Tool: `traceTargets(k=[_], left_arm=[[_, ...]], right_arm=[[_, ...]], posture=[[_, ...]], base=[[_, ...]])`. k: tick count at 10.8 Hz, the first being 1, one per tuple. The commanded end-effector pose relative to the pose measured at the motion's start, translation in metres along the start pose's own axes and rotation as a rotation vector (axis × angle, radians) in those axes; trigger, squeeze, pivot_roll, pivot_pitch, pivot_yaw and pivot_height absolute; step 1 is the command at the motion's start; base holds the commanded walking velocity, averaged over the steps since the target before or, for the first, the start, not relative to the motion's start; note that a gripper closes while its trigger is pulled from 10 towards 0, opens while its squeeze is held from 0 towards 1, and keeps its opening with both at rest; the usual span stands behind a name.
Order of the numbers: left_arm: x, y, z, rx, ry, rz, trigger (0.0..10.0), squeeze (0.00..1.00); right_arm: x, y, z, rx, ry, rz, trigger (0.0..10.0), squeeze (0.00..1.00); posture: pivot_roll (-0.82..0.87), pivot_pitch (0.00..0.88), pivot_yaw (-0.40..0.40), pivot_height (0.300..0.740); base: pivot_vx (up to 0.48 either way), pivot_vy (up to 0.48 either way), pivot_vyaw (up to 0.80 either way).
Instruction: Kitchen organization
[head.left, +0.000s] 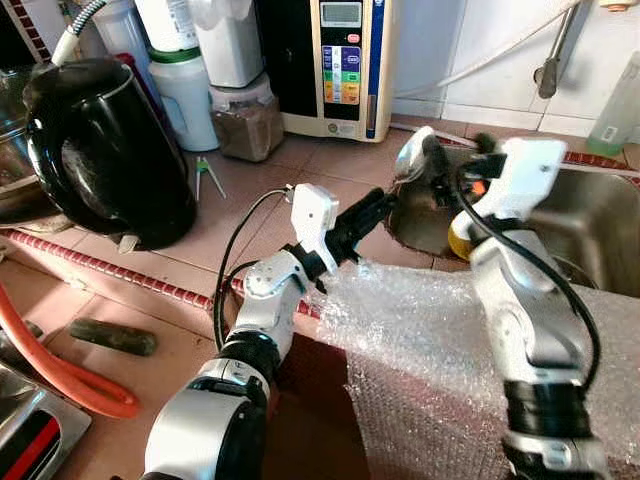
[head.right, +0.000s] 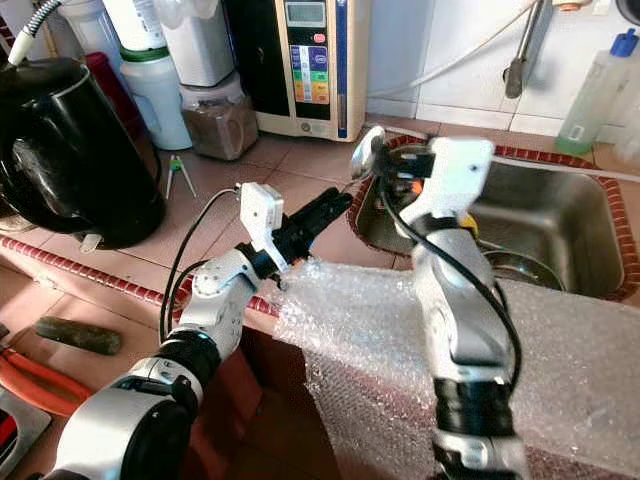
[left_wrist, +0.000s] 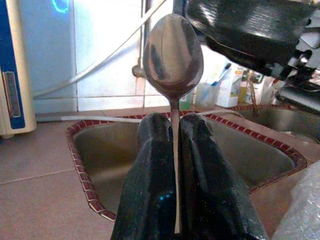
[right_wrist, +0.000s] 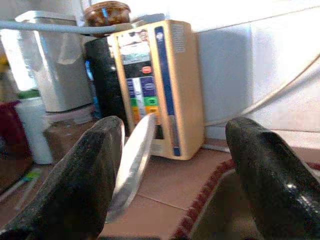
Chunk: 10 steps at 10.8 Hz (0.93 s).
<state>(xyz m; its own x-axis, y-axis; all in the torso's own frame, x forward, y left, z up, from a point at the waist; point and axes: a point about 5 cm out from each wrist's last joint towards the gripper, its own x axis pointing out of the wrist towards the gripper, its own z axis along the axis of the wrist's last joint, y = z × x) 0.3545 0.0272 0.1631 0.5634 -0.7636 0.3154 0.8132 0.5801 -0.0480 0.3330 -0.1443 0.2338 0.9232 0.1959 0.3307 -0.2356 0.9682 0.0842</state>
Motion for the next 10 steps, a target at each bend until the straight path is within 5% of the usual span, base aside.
traceTargets(k=[1, 3, 5, 8, 10], left_arm=[[0.004, -0.008, 0.0, -0.007, -0.024, -0.028, 0.0, 0.0], [0.005, -0.008, 0.0, -0.008, -0.024, -0.032, 0.0, 0.0], [0.005, -0.008, 0.001, -0.009, -0.024, -0.031, 0.0, 0.0], [0.005, -0.009, 0.0, -0.012, -0.024, -0.03, 0.0, 0.0], [0.005, -0.008, 0.0, -0.01, -0.021, -0.028, 0.0, 0.0]], right_arm=[[0.005, 0.006, 0.001, 0.045, 0.0, 0.036, 0.0, 0.0], [0.013, 0.01, -0.004, 0.148, 0.027, 0.068, 0.0, 0.0], [0.018, 0.012, -0.006, 0.158, 0.04, 0.094, 0.0, 0.0], [0.025, 0.001, -0.007, 0.279, 0.062, 0.037, 0.0, 0.0], [0.026, -0.001, -0.01, 0.271, 0.079, 0.032, 0.0, 0.0]], posture=[[-0.18, 0.033, 0.076, 0.74], [-0.18, 0.035, 0.075, 0.74], [-0.18, 0.033, 0.072, 0.74], [-0.18, 0.03, 0.072, 0.74], [-0.18, 0.028, 0.072, 0.74]], base=[[0.0, 0.0, 0.0], [0.0, 0.0, 0.0], [0.0, 0.0, 0.0], [0.0, 0.0, 0.0], [0.0, 0.0, 0.0]])
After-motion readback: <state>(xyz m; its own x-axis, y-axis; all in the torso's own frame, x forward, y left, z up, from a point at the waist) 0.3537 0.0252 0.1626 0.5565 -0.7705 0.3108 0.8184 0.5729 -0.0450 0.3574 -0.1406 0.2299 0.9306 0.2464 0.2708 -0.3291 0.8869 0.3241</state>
